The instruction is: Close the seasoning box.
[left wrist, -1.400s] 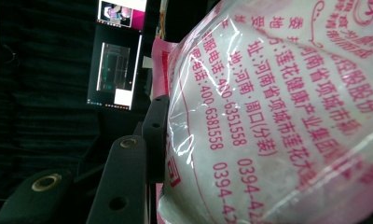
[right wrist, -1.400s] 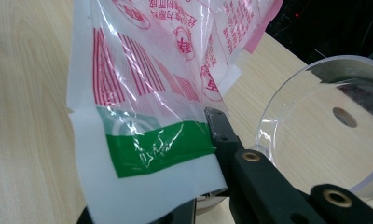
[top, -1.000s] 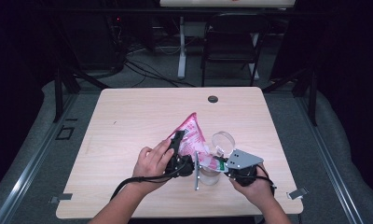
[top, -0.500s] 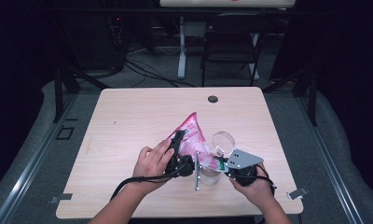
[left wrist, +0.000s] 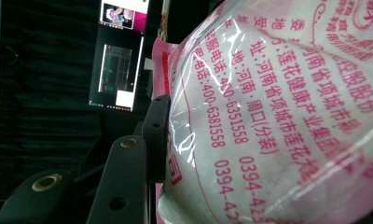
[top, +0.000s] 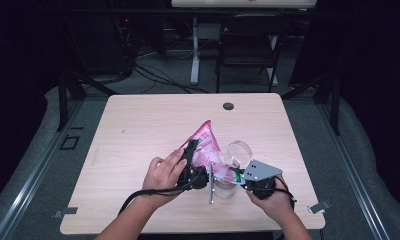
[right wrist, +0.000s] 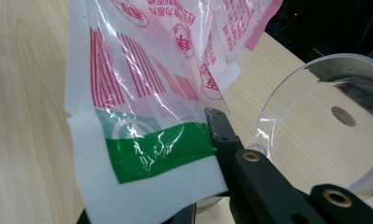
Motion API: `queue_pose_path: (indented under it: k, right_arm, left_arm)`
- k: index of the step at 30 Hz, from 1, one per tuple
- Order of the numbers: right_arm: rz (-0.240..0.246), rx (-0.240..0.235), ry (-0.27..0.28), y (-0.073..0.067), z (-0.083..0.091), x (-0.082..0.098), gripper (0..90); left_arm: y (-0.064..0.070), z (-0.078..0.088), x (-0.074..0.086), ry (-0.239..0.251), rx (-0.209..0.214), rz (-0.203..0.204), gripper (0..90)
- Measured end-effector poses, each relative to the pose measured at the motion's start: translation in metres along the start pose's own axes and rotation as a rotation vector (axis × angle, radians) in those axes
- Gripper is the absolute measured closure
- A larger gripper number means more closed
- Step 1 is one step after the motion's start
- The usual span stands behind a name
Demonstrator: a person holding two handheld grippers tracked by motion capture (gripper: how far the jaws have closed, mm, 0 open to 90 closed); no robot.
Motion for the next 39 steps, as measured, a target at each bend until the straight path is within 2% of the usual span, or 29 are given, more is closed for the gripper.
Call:
queue_pose_path:
  k: [21,39]
  right_arm:
    - [0.000,-0.001,0.001,0.0002,-0.0002,0.0001,89.5]
    - [0.002,0.004,-0.001,0.0003,0.0000,0.0001,89.5]
  left_arm:
    - [-0.0004,-0.0001,-0.0004,0.005,-0.002,-0.002,61.8]
    - [-0.0013,0.0003,-0.0009,0.004,0.005,-0.025,61.9]
Point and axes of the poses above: each handheld gripper's, and its own axes: z roughly backward along the jaws, x roughly out of its underside, y roughly to its right, the point moved 6 cm from there along -z, roughly forward along the jaws, and after that the axes turned 3 degrees about -x, right-handed, at the moved point
